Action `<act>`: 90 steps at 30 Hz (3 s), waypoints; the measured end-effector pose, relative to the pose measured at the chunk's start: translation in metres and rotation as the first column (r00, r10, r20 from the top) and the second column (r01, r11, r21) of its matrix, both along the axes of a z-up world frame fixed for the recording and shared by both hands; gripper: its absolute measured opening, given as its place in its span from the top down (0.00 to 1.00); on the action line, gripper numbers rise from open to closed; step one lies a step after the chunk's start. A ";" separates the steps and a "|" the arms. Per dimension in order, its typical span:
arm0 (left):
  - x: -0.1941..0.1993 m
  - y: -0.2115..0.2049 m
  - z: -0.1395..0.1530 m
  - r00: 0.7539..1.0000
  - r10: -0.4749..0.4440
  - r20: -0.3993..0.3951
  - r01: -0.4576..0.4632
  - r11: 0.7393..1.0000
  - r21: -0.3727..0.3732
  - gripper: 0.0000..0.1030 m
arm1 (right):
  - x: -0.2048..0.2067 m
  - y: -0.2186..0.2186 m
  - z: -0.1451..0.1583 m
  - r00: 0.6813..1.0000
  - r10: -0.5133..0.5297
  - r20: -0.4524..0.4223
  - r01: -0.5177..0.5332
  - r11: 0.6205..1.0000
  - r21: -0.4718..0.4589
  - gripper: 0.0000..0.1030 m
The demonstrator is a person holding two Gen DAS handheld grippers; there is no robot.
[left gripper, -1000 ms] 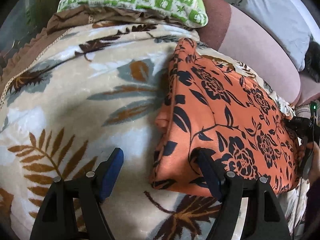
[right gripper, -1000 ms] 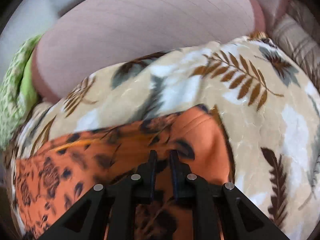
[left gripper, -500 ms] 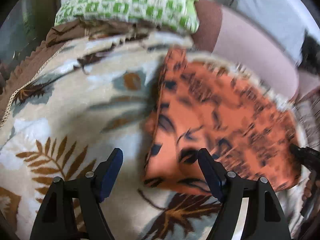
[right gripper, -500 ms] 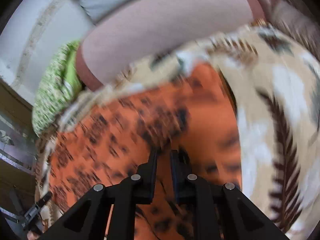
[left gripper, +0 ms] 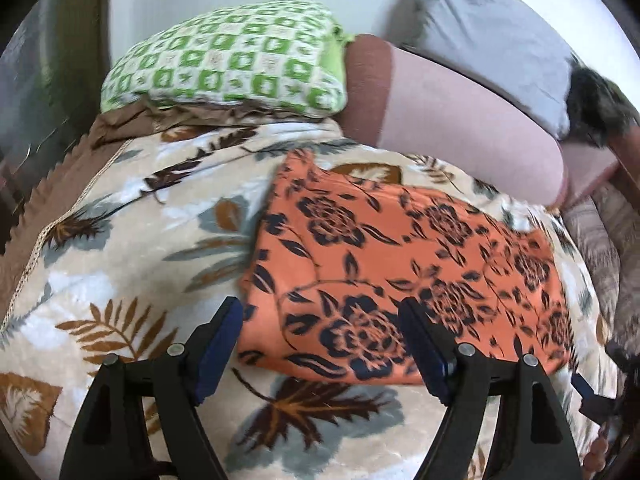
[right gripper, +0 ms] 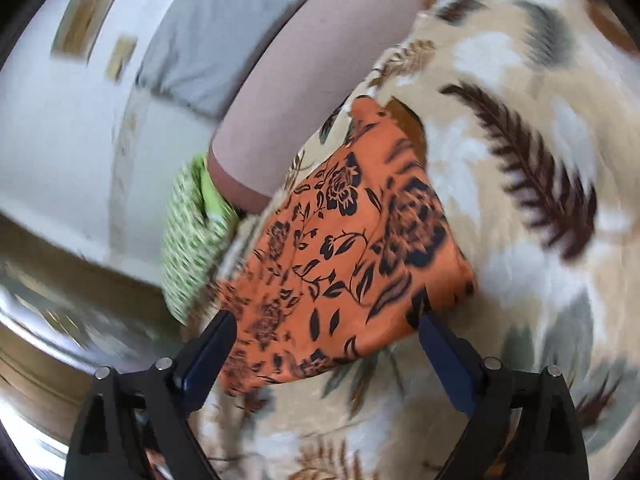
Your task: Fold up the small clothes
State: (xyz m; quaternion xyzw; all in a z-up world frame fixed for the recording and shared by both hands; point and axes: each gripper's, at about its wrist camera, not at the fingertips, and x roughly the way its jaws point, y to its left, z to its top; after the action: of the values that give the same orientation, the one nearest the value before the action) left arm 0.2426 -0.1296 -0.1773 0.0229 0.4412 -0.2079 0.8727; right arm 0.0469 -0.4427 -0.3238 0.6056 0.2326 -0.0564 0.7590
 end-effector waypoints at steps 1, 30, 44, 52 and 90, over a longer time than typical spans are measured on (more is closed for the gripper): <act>-0.003 -0.001 -0.004 1.000 -0.009 -0.006 0.009 1.000 0.010 0.22 | 0.002 0.000 -0.006 1.000 -0.013 -0.019 0.013 1.000 0.026 0.08; 0.084 0.089 -0.059 0.944 0.154 -0.292 -0.203 0.968 -0.148 0.19 | 0.153 0.090 0.130 1.000 0.020 0.015 -0.013 0.917 -0.399 0.74; 0.096 0.142 -0.062 0.917 0.258 -0.303 -0.316 0.935 -0.162 0.19 | 0.245 0.265 0.083 0.907 0.409 -0.096 -0.411 0.817 -0.405 0.75; 0.079 0.095 -0.052 0.941 0.021 -0.339 -0.147 0.925 -0.351 0.19 | 0.178 0.171 0.110 0.970 0.228 -0.088 -0.240 0.817 -0.525 0.73; 0.057 -0.039 -0.092 0.908 -0.181 -0.378 -0.057 0.840 -0.539 0.45 | 0.162 0.054 0.006 0.994 0.106 0.009 -0.103 0.979 -0.175 0.35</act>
State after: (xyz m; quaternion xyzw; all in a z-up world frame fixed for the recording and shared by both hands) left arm 0.2993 -0.1682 -0.2695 -0.2529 0.5385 -0.3520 0.7226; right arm 0.2093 -0.3886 -0.3177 0.5244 0.2515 -0.0309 0.8129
